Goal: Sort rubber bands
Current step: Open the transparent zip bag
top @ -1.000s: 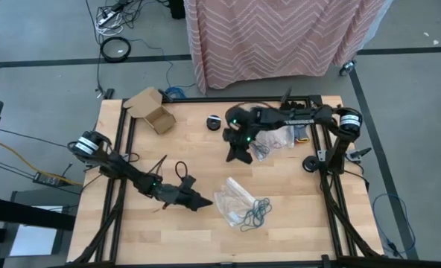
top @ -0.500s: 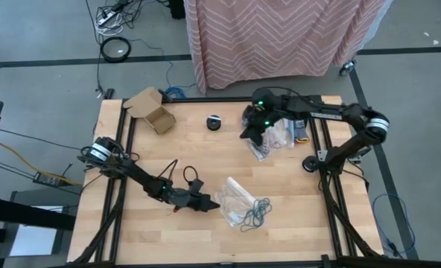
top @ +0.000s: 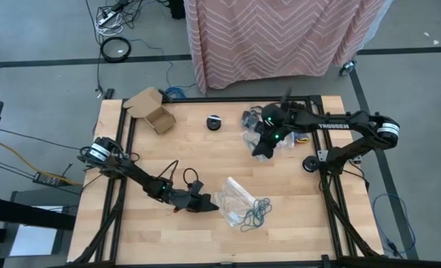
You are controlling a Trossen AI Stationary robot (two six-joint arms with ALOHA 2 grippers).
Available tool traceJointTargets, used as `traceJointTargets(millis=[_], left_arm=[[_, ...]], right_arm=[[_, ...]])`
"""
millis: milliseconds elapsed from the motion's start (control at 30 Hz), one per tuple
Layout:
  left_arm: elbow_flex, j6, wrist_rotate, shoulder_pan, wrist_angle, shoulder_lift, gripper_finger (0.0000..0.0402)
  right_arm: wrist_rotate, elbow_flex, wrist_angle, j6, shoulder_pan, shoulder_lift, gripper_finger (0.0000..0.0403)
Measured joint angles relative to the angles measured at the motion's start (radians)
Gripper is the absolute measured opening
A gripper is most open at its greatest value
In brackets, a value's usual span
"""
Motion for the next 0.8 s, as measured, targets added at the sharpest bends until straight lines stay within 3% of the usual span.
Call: traceJointTargets(millis=[333,500,667,800], left_arm=[[0.009,0.006,0.097,0.068,-0.047,-0.002,0.011],[0.042,0.066,0.096,0.076,-0.133,-0.002,0.011],[0.049,0.095,0.046,0.08,-0.157,-0.002,0.0107],[0.048,0.113,0.025,0.085,-0.149,-0.001,0.0106]], right_arm=[[-0.052,-0.004,0.08,0.039,0.097,0.0,0.0128],[-0.061,-0.004,0.176,0.0,0.19,0.005,0.0127],[0.048,-0.004,0.214,-0.046,0.259,0.082,0.0127],[-0.011,-0.004,0.275,-0.026,0.26,0.205,0.0133]])
